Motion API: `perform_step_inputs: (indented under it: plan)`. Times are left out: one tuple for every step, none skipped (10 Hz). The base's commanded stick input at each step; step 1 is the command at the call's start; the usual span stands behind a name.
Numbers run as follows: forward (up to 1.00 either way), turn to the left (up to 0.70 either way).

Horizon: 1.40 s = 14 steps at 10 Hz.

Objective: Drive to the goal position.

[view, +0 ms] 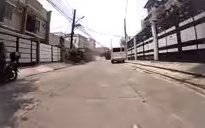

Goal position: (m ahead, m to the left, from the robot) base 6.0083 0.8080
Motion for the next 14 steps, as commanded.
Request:
perform_step_inputs:
  plan:
    - [0.85, 0.0]
    - [0.85, 0.0]
    - [0.85, 0.0]
    - [0.85, 0.0]
    - [0.85, 0.0]
    - [0.85, 0.0]
    - [0.85, 0.0]
    - [0.85, 0.0]
    - [0.85, 0.0]
    - [0.85, 0.0]
    - [0.85, 0.0]
    - [0.85, 0.0]
    - [0.85, 0.0]
    - [0.85, 0.0]
